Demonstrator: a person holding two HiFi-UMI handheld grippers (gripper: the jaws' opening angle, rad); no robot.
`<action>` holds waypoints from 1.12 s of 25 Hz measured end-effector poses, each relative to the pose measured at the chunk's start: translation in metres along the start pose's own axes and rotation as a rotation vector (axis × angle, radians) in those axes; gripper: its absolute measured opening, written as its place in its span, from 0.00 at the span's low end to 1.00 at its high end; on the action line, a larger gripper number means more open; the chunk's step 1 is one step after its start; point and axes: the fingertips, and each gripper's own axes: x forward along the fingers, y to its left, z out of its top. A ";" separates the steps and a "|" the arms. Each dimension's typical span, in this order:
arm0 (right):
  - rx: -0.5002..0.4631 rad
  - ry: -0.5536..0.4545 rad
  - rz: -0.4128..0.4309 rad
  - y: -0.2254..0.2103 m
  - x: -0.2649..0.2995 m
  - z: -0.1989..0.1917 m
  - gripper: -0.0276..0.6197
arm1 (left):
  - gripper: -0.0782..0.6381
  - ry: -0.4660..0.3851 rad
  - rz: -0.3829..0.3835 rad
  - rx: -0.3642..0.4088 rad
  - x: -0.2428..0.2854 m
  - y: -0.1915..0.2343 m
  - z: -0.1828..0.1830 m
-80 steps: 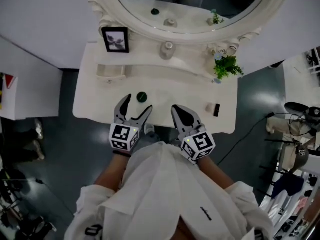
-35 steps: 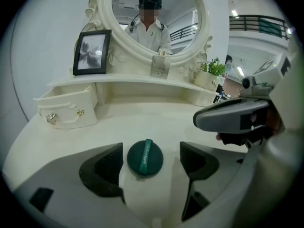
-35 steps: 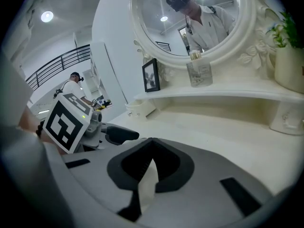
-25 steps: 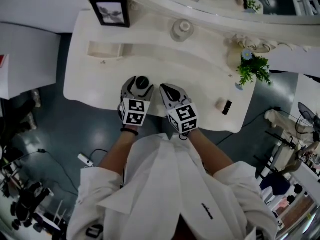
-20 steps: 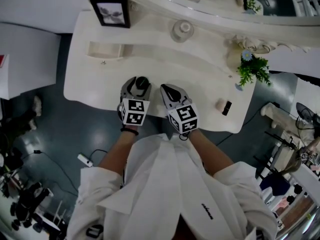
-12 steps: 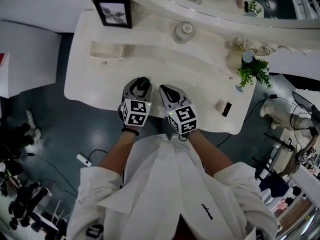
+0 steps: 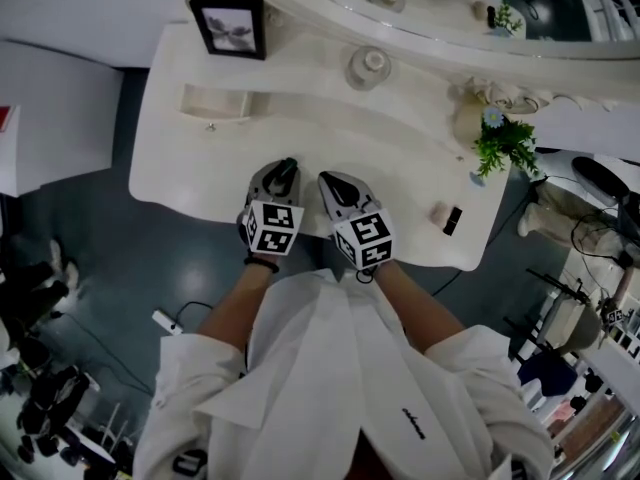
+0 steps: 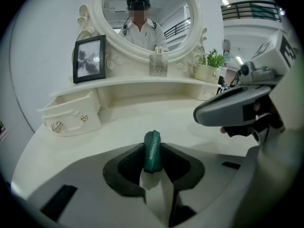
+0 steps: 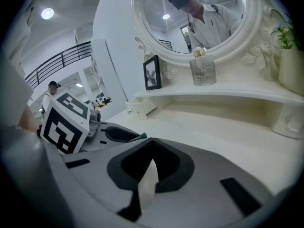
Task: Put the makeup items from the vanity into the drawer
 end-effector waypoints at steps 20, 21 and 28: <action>-0.027 -0.013 0.023 0.010 0.014 0.021 0.07 | 0.22 -0.081 0.024 -0.050 -0.018 0.017 0.028; -0.031 -0.015 0.026 0.012 0.015 0.023 0.07 | 0.22 -0.085 0.026 -0.057 -0.020 0.019 0.029; -0.071 -0.035 0.059 0.022 0.030 0.045 0.07 | 0.22 -0.116 0.054 -0.097 -0.035 0.033 0.040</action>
